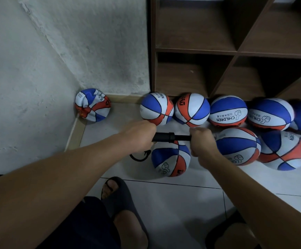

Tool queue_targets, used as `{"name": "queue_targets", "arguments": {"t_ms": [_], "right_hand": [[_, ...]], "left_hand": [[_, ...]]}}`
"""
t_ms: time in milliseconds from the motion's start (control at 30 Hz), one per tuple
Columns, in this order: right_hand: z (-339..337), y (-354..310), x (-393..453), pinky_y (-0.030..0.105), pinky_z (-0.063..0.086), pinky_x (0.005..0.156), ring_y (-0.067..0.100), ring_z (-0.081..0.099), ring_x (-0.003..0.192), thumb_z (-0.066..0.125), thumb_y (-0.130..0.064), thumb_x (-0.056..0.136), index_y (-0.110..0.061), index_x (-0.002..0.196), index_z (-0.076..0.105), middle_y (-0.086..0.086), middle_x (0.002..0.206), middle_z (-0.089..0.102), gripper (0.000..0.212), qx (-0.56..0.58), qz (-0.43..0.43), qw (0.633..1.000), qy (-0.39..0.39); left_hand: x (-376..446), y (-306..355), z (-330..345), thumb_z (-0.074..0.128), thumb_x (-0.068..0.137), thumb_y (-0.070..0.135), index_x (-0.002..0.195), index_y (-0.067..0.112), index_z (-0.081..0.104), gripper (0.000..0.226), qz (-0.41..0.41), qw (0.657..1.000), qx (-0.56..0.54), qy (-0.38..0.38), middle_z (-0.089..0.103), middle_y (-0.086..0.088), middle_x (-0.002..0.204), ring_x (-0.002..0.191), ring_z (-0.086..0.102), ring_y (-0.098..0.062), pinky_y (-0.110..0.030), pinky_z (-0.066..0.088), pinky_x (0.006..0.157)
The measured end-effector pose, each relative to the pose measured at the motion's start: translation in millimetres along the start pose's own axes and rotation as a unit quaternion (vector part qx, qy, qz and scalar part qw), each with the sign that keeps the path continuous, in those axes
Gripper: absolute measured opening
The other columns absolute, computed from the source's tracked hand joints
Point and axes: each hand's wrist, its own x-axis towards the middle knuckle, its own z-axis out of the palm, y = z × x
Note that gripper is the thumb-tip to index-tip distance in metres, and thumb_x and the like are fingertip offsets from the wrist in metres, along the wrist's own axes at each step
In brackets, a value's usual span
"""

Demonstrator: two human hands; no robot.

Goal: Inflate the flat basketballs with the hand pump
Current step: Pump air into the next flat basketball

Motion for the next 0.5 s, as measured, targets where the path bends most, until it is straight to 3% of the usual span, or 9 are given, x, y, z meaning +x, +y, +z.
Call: {"name": "queue_targets", "arguments": {"t_ms": [167,333,500], "right_hand": [[15.0,-14.7,-9.2,0.028,0.032,0.044,0.017,0.036,0.056,0.045,-0.016,0.106,-0.013,0.082,0.046,0.004,0.068,0.038,0.023,0.006,-0.029,1.0,0.004],[24.3,-7.7,-12.3,0.034,0.029,0.053,0.016,0.033,0.057,0.047,-0.021,0.106,-0.016,0.077,0.043,0.001,0.064,0.035,0.03,0.006,-0.03,0.999,-0.011],[23.5,-7.4,-9.4,0.035,0.029,0.054,0.017,0.033,0.057,0.048,-0.026,0.107,-0.015,0.082,0.047,0.004,0.068,0.036,0.027,-0.012,-0.012,0.999,-0.042]], "left_hand": [[-3.6,9.3,-1.2,0.074,0.098,0.04,0.082,0.023,0.058,0.029,-0.001,1.0,0.004,0.03,0.058,0.004,0.07,0.058,0.056,-0.015,-0.028,0.036,0.051],[-8.8,15.5,-3.8,0.074,0.098,0.033,0.083,0.02,0.059,0.025,0.009,1.0,0.017,0.014,0.059,0.001,0.07,0.059,0.057,-0.016,-0.028,0.04,0.053],[-7.4,11.7,-2.1,0.072,0.099,0.04,0.081,0.02,0.061,0.029,0.016,1.0,0.0,0.0,0.062,0.0,0.072,0.061,0.06,-0.02,-0.03,0.045,0.054]]}}
